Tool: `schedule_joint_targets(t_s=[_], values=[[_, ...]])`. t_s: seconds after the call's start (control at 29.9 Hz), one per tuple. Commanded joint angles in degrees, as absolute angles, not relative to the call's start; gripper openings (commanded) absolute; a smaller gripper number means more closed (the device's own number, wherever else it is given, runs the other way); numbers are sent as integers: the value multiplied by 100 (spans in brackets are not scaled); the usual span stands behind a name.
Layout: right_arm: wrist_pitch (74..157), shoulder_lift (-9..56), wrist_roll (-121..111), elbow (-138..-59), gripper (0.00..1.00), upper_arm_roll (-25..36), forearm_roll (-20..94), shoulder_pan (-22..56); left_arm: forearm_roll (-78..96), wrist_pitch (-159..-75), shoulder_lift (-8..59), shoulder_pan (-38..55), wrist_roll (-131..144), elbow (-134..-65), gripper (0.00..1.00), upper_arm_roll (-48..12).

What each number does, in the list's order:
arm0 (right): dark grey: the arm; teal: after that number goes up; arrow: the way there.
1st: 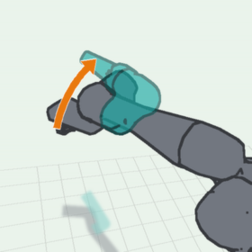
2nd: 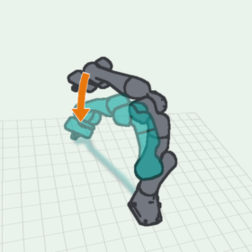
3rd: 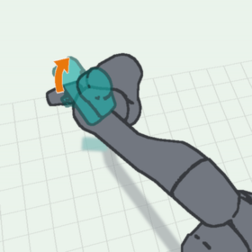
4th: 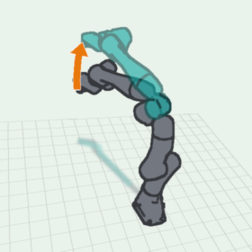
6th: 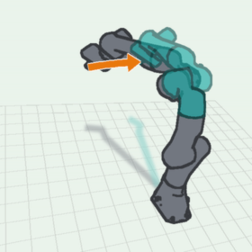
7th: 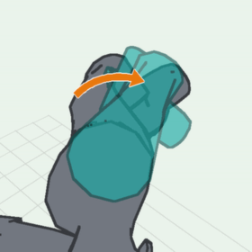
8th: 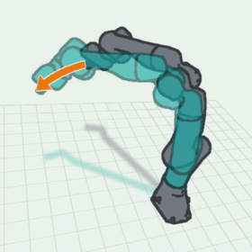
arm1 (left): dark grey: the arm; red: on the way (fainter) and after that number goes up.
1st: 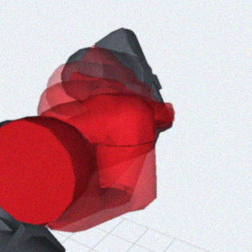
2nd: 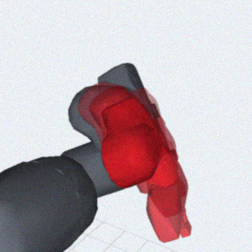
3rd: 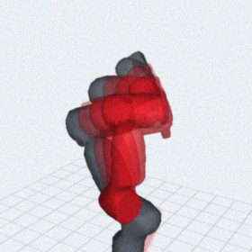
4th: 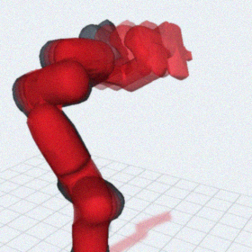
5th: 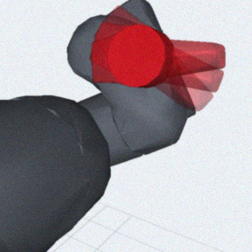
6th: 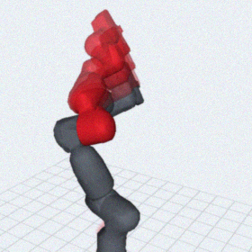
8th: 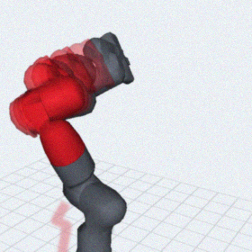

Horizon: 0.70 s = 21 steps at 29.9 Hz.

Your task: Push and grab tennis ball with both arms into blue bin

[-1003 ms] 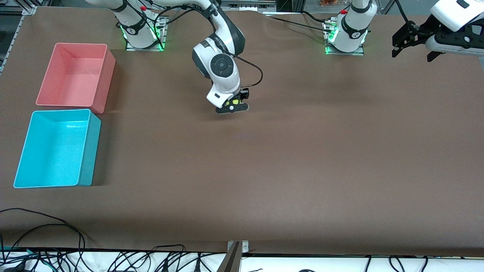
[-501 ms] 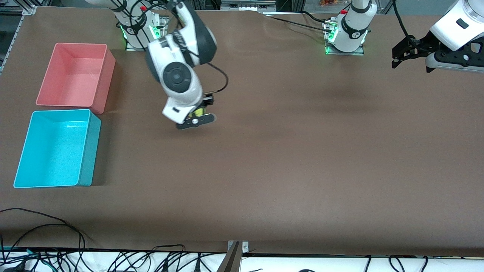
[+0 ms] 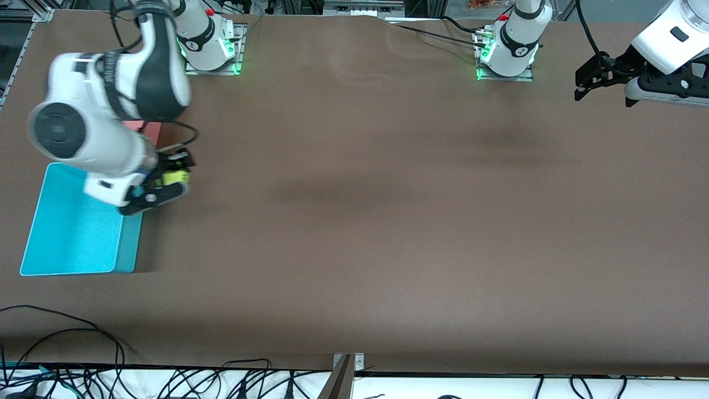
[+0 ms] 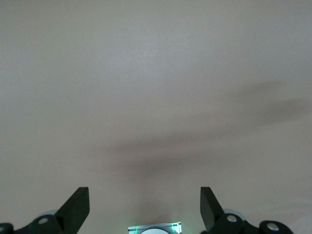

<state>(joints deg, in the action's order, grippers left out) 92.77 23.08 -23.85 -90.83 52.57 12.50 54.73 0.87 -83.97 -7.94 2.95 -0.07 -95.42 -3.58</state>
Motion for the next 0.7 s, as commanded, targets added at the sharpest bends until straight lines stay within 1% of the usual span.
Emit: schedule_joint_targets(t_s=[0.0, 0.1, 0.3, 0.67], values=[[9167, 2338, -3110, -9035, 35, 5493, 1187, 5274, 202, -8288, -721, 255, 53, -9334, 100, -273], [9176, 2355, -3164, -9026, 35, 5484, 1195, 5221, 237, -8349, -677, 246, 62, -9220, 100, -255], [9176, 2399, -3102, -9026, 35, 5449, 1213, 5265, 194, -8367, -335, 255, 62, -8843, 100, -255], [9220, 2487, -3085, -8947, 35, 5371, 1195, 5230, 202, -8350, -246, 228, 53, -8745, 100, -246]])
